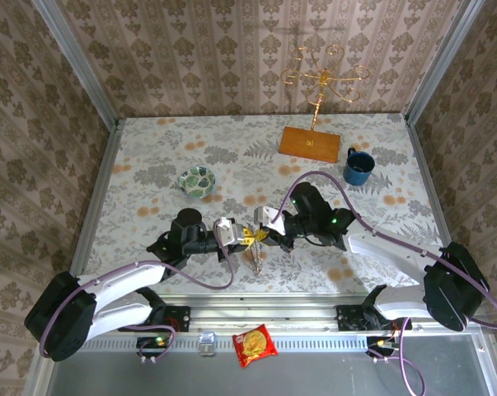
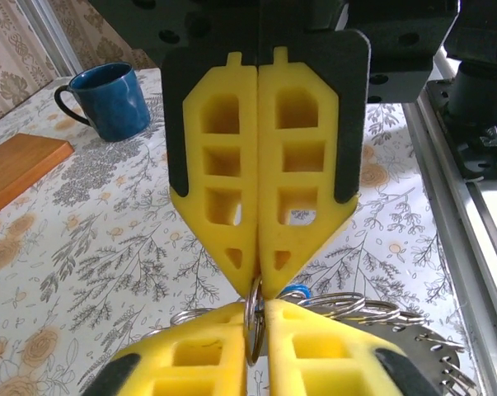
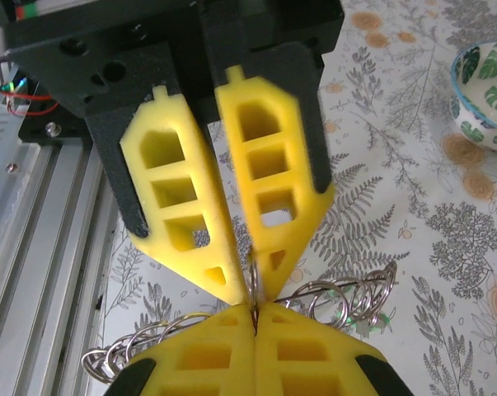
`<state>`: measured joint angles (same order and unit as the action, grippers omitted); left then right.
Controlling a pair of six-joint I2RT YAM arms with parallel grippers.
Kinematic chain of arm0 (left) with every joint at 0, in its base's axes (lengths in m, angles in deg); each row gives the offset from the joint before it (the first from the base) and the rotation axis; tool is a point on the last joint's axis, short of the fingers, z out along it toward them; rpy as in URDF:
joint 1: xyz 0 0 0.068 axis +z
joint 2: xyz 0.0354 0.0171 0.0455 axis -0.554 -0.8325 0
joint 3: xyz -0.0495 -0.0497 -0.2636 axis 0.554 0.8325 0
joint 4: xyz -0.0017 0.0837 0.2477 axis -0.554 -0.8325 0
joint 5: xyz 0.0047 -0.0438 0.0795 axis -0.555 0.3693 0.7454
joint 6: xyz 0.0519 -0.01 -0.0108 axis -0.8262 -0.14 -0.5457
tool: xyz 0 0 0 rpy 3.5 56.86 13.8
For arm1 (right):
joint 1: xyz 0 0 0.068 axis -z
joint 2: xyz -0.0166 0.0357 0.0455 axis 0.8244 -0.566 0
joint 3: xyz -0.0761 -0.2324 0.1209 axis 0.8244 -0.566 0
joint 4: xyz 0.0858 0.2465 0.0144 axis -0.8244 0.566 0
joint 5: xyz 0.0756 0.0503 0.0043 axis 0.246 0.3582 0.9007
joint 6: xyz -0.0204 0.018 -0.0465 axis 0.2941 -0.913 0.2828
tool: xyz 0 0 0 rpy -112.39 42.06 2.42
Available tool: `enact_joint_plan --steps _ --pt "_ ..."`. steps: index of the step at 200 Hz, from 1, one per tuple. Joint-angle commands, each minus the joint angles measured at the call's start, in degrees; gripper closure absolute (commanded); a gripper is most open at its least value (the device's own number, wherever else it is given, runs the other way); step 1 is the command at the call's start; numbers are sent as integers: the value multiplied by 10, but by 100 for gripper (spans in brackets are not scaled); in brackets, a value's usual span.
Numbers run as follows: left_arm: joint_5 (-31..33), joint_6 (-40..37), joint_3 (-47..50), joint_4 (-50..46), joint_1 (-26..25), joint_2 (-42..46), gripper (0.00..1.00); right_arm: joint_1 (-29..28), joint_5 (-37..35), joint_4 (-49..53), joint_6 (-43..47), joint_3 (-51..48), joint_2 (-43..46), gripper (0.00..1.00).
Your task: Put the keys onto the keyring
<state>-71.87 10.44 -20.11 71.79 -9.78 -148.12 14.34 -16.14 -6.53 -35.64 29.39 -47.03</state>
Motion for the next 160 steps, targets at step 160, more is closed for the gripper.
enact_joint_plan --steps 160 --pt "18 -40 -9 -19 -25 21 100 16 24 -30 -27 -12 18 68"
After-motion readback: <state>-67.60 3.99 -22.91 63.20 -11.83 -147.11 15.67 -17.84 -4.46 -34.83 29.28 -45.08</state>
